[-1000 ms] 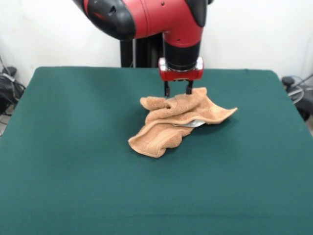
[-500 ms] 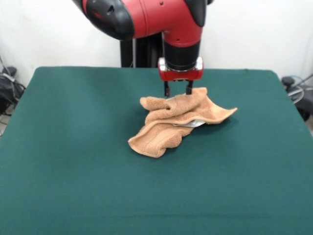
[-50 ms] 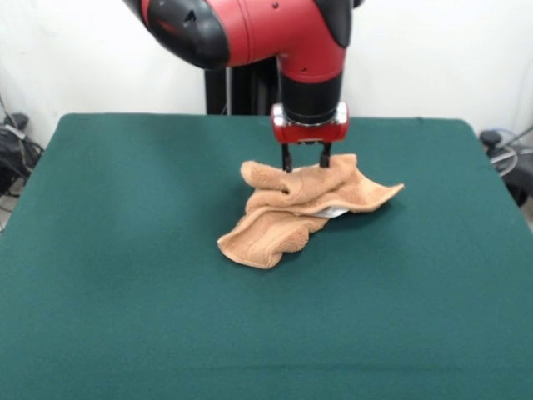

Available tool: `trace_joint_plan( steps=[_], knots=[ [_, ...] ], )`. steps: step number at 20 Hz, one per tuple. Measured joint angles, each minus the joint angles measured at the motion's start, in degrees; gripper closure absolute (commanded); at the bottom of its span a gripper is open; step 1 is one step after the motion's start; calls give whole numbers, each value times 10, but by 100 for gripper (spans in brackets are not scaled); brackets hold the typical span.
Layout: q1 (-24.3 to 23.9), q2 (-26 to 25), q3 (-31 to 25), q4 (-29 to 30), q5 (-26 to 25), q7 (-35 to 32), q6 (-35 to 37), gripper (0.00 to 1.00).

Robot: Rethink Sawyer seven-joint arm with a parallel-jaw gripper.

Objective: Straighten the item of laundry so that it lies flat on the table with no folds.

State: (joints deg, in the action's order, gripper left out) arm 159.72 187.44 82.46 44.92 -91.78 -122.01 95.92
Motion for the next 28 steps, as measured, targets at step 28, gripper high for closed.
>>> trace_joint_plan(
  steps=[28],
  knots=[
    [11,15,0,-9,-9,0,-50,0]
  ],
)
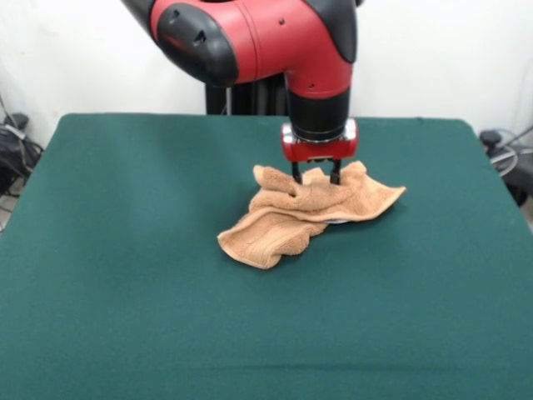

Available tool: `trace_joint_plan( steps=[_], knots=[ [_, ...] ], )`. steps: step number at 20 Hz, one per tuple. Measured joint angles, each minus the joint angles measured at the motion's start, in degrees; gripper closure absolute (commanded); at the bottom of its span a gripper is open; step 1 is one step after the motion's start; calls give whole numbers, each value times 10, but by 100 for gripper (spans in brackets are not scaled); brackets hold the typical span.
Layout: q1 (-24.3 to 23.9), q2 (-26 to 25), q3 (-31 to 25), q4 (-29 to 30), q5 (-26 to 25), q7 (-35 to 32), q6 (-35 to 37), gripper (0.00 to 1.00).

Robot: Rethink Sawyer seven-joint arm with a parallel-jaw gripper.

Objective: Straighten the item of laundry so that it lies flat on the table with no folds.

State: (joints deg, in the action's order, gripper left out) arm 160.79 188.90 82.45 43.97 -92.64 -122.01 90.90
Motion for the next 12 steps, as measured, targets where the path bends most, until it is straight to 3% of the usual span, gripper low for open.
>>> trace_joint_plan(
  steps=[12],
  knots=[
    [4,0,0,0,-11,0,0,0]
  ],
)
